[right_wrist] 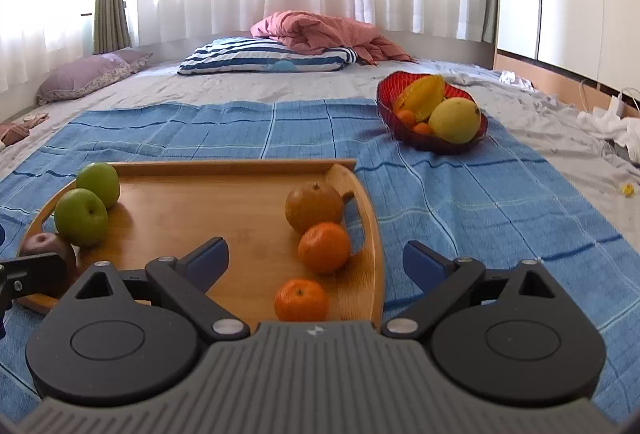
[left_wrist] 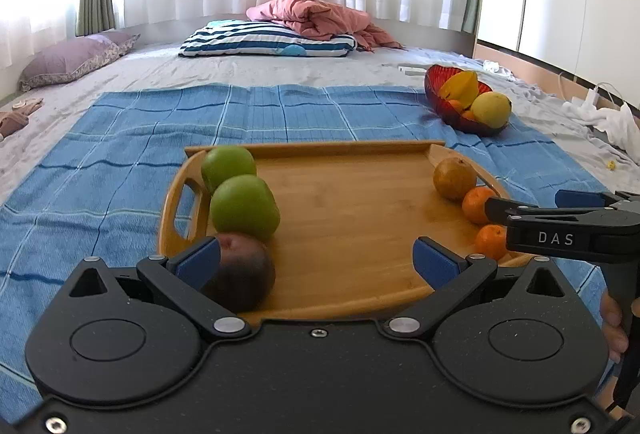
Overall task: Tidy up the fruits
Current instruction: 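Lift both grippers off the tray and move them toward the red dates, then close the left gripper on a red date while the right closes on another date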
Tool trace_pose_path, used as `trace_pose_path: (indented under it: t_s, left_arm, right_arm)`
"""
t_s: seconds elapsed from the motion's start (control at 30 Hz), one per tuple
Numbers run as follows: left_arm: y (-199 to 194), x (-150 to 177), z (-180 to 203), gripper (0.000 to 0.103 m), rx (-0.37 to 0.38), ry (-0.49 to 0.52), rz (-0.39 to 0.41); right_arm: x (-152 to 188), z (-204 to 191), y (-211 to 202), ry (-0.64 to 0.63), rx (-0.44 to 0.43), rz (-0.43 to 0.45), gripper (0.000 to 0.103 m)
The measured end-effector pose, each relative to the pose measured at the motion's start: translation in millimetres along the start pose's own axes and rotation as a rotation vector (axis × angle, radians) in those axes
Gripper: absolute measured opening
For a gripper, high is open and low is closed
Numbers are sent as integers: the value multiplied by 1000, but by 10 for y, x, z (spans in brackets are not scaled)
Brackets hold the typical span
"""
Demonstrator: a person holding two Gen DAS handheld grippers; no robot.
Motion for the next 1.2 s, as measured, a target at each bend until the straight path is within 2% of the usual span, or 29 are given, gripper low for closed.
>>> trace_pose_path:
  t_s: [0.33,0.63,0.93,1.1,1.17,1.2]
  left_arm:
    - [30,269,55,103,24,26,-7]
    - [13,490,92,103,45,9,-1]
    - [-31,689,123,103,31,-8,13]
    - [-46,766,160,102,26,-2,12]
    - [-38,786,172,100,30,6,1]
    - [-25,792,176,95,32,11,-11]
  right_arm:
    - [257,-11,-103,12,-5,50,100]
    - [487,-51,-219,-22,13,92,100]
    - [707,-33,-338,-38,-31,106,100]
    - [816,-71,-429,-59,-62,126,95]
    - [844,-90,-445,-72,-67,123,91]
    - [857,-95,-440,-75,-68,119,88]
Point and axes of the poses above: each gripper's, at about its wrist camera, not at the fingertips, and y roughly the way its jaws point, z to its right, x to its underside, the point moved 2 cm from there along y, roughly the way its jaws point, and after that the axes turned 7 degrees about -x, right-handed, at the moved point
